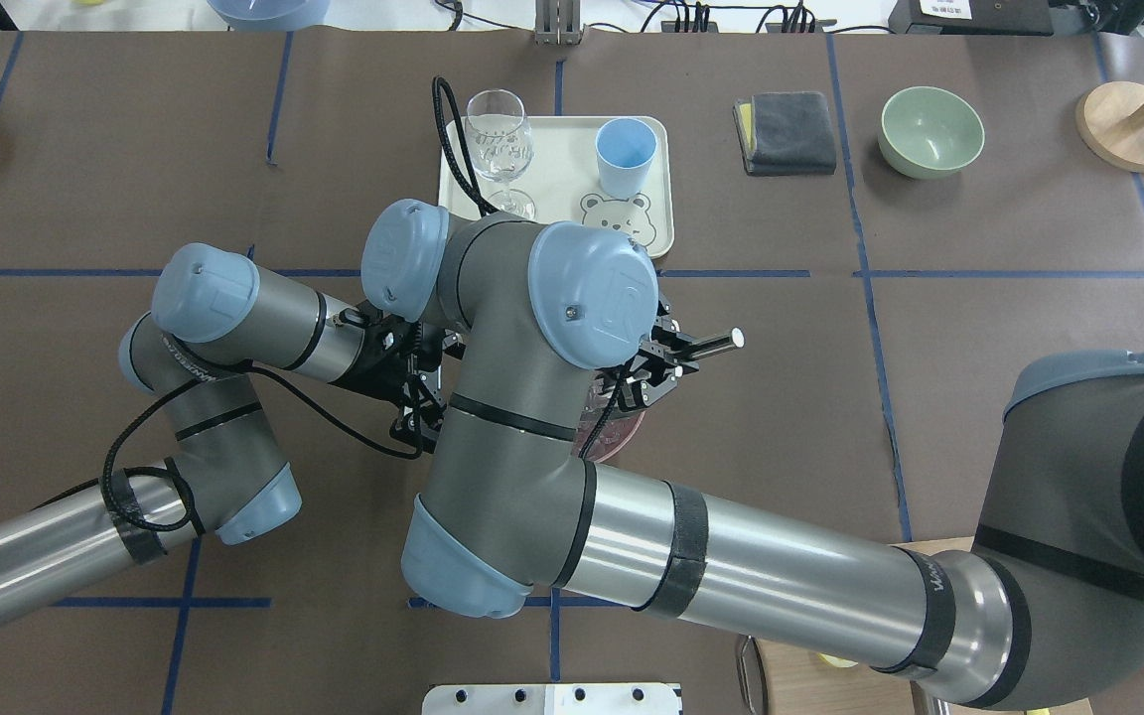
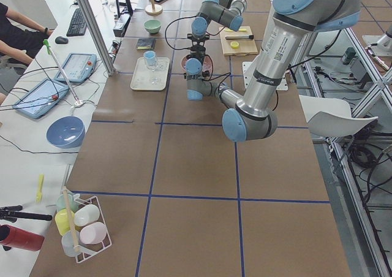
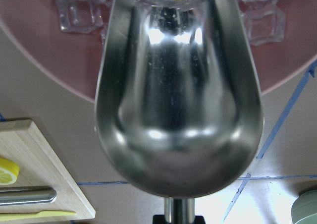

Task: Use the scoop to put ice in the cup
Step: 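Push the scoop into the ice with the right gripper while the left steadies the bowl, then tilt the bowl with the left gripper while the right scoops ice cubes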

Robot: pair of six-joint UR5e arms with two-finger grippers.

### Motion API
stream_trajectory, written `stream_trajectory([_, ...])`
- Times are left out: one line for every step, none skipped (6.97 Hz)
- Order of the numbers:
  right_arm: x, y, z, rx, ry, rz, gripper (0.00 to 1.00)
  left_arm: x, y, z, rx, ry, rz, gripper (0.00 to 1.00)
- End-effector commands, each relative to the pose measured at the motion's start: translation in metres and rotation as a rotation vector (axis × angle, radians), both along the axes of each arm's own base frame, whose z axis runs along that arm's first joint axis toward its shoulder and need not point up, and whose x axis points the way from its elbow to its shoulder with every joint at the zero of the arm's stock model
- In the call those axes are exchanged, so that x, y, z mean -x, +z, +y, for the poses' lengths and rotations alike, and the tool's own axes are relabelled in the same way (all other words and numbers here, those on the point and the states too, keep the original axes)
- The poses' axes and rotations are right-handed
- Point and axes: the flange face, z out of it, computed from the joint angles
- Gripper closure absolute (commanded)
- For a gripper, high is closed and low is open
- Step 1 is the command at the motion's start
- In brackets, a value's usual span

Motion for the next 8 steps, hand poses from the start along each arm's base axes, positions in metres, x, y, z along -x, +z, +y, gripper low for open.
stream_trajectory([-0.005,0.009,0.002,-0.028,0.000,-0.076,1.00,0.000,0.000,0.000,-0.002,0.000,0.001,0.00])
stream_trajectory([-0.018,0.026,0.007,-0.043,-0.001,-0.110,1.00,0.001,-0.002,-0.001,-0.002,-0.002,0.003,0.00])
stream_trajectory([-0.028,0.038,0.011,-0.063,0.002,-0.156,1.00,0.000,-0.003,0.000,-0.004,0.000,0.003,0.00])
stream_trajectory([-0.031,0.042,0.011,-0.075,0.004,-0.198,1.00,0.000,-0.004,-0.001,-0.005,-0.001,0.005,0.00])
stream_trajectory([-0.030,0.045,0.011,-0.080,0.006,-0.222,1.00,0.000,-0.004,-0.001,-0.005,-0.001,0.005,0.00])
stream_trajectory([-0.030,0.043,0.008,-0.083,0.009,-0.258,1.00,0.000,-0.004,-0.001,-0.005,-0.001,0.005,0.00])
stream_trajectory([-0.036,0.052,0.004,-0.084,0.016,-0.318,1.00,0.000,-0.004,-0.001,-0.005,-0.001,0.005,0.00])
stream_trajectory([-0.054,0.067,0.001,-0.065,0.027,-0.396,1.00,0.000,-0.004,-0.001,-0.005,-0.001,0.005,0.00])
